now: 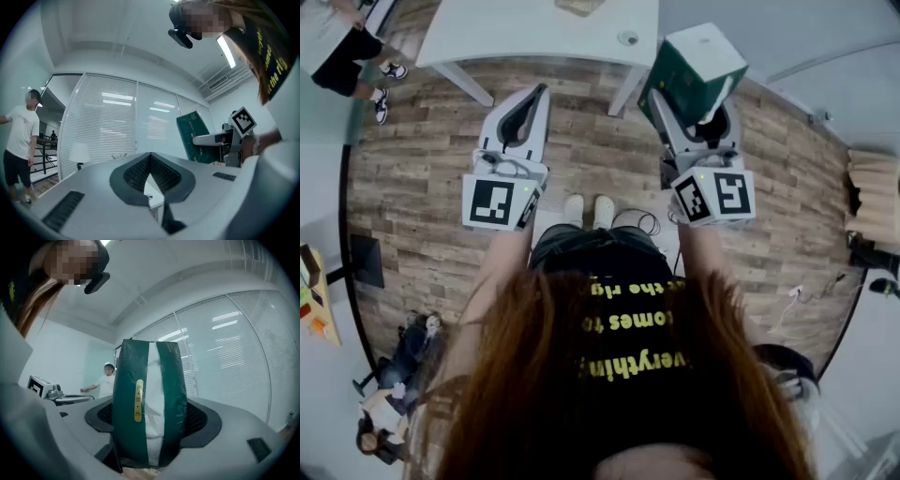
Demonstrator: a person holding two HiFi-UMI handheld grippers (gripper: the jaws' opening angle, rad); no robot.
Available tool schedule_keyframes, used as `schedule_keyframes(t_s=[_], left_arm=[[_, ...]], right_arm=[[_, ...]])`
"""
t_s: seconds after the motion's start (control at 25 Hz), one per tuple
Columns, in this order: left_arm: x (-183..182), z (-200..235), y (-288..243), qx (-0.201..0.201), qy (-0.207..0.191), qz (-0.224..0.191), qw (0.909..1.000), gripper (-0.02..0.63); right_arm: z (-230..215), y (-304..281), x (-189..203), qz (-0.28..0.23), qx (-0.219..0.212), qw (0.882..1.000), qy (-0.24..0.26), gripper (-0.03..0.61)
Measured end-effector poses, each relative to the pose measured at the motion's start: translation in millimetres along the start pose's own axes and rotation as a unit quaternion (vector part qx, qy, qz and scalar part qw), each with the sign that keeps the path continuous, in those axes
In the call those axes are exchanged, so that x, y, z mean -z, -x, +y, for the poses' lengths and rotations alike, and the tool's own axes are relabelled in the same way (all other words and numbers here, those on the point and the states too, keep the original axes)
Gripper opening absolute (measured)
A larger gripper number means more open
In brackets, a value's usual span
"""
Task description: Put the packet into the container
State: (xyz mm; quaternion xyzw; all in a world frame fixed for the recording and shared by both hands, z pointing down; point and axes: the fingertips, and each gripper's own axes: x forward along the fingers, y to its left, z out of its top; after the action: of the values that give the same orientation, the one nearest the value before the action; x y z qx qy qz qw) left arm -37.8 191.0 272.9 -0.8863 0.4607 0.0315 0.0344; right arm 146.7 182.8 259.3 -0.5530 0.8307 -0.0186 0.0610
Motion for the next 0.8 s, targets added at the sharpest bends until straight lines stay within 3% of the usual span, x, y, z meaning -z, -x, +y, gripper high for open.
schedule_keyframes(t_s=[0.44, 0.8], left_arm=[[-3.5, -4.9, -12.0, -0.008, -0.003, -0.005, 1.0, 0.002], [-1.1, -5.3, -24.3, -0.038, -0.008, -0.002, 0.9993, 0.002]], right_arm=[[-14.5, -0.2, 4.6, 0.002, -0.002, 1.0, -0.017, 0.377], [-34.1, -4.8, 6.5, 0.003, -0.026, 0.999, -0.028, 0.379]])
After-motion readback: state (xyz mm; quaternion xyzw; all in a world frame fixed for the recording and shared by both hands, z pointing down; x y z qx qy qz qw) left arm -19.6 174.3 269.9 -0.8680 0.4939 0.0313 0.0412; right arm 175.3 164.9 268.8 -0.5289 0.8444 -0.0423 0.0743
